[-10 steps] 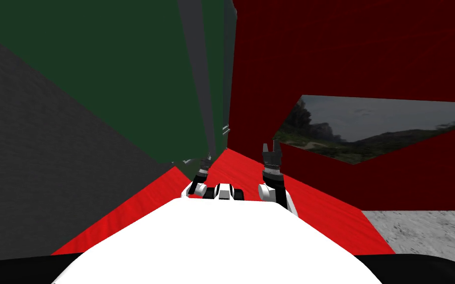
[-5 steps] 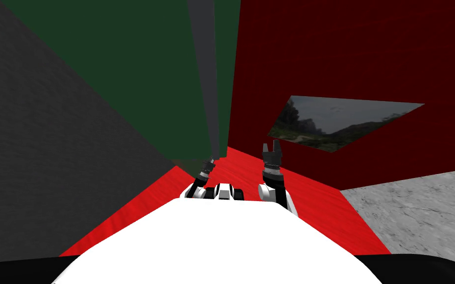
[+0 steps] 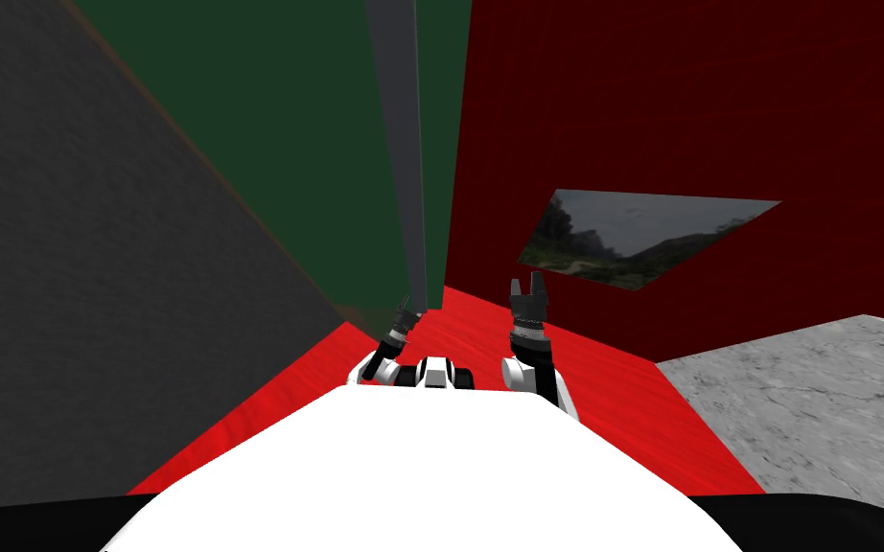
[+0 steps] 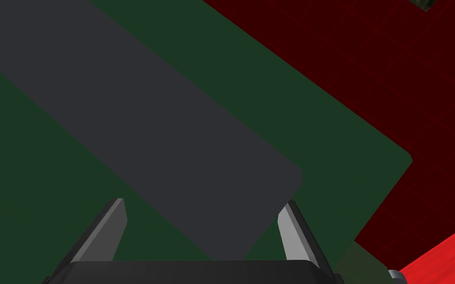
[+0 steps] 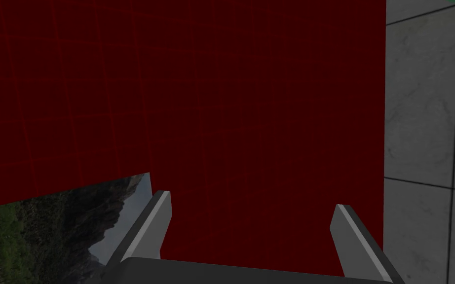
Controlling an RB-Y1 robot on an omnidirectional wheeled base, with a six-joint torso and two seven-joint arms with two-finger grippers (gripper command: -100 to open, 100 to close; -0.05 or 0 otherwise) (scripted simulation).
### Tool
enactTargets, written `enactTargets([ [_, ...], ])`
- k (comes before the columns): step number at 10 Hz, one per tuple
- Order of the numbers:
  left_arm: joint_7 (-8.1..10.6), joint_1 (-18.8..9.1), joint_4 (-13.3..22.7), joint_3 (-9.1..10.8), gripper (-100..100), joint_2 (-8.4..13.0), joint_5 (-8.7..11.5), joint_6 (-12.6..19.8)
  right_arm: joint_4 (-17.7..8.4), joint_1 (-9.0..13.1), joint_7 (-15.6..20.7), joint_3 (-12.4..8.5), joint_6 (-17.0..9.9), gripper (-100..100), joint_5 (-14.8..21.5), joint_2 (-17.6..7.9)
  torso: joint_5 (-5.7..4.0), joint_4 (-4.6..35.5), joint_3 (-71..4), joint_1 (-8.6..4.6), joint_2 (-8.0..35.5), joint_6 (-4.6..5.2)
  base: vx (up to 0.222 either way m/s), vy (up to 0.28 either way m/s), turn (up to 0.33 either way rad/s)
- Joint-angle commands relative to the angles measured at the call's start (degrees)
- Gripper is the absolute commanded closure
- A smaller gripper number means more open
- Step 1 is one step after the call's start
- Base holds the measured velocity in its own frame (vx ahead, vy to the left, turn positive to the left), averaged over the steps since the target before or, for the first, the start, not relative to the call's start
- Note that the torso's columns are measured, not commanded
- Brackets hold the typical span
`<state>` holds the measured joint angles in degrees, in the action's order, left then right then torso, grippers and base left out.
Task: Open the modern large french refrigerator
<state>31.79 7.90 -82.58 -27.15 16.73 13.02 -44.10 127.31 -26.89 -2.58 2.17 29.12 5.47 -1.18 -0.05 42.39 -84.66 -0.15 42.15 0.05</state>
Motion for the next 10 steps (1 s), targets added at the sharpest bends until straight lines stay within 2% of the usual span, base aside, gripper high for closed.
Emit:
enactTargets([
  [1, 0.35, -1.47, -2.11, 0.62, -100, 0.2, 0.58, 2.93, 0.0, 0.0, 0.0, 0.0, 0.0, 0, 0.0, 0.0, 0.0, 0.05, -0.02, 0.07, 0.03, 0.02, -0.033, -0.003, 0.018],
  [2, 0.61, -2.29, -4.02, 1.07, -100, 0.52, 1.04, 5.4, 0.0, -0.01, 0.0, 0.0, 0.0, 0, 0.0, 0.0, -0.01, 0.16, 0.07, 0.09, 0.21, -0.01, -0.045, -0.004, 0.026],
  [4, 0.88, -3.1, -5.92, 1.51, -100, 0.85, 1.5, 7.87, 0.0, -0.01, 0.0, 0.0, 0.0, 0, 0.0, 0.0, -0.06, 0.57, 0.32, 0.19, 0.71, -0.12, -0.048, -0.006, 0.022],
  [5, 0.88, -3.1, -5.92, 1.51, -100, 0.85, 1.5, 7.87, 0.0, 0.0, 0.0, 0.0, 0.0, 0, 0.0, 0.0, -0.07, 0.65, 0.43, 0.23, 0.88, -0.18, -0.024, 0.003, 0.01],
  [6, 0.61, -1.79, -5.73, 1.16, -100, 1.1, 1.37, 9.12, 0.0, -0.01, 0.0, -0.01, 0.0, 0, 0.0, -0.01, -0.08, 0.79, 0.51, 0.19, 1.05, -0.17, 0.005, 0.002, -0.004],
  [7, 0.49, -1.6, -5.8, 1.1, 0, 1.12, 1.36, 9.61, 0.0, 0.0, 0.0, 0.0, 0.0, 0, 0.0, 0.0, -0.04, 0.52, 0.5, 0.14, 0.92, -0.14, 0.007, -0.001, -0.005],
  [10, 0.44, -1.24, -5.26, 0.98, 0, 1.27, 1.32, 10.06, 0.0, 0.0, 0.0, 0.0, 0.0, 0, 0.0, 0.0, 0.02, 0.08, 0.16, 0.12, 0.29, -0.05, 0.0, 0.0, 0.0],
])
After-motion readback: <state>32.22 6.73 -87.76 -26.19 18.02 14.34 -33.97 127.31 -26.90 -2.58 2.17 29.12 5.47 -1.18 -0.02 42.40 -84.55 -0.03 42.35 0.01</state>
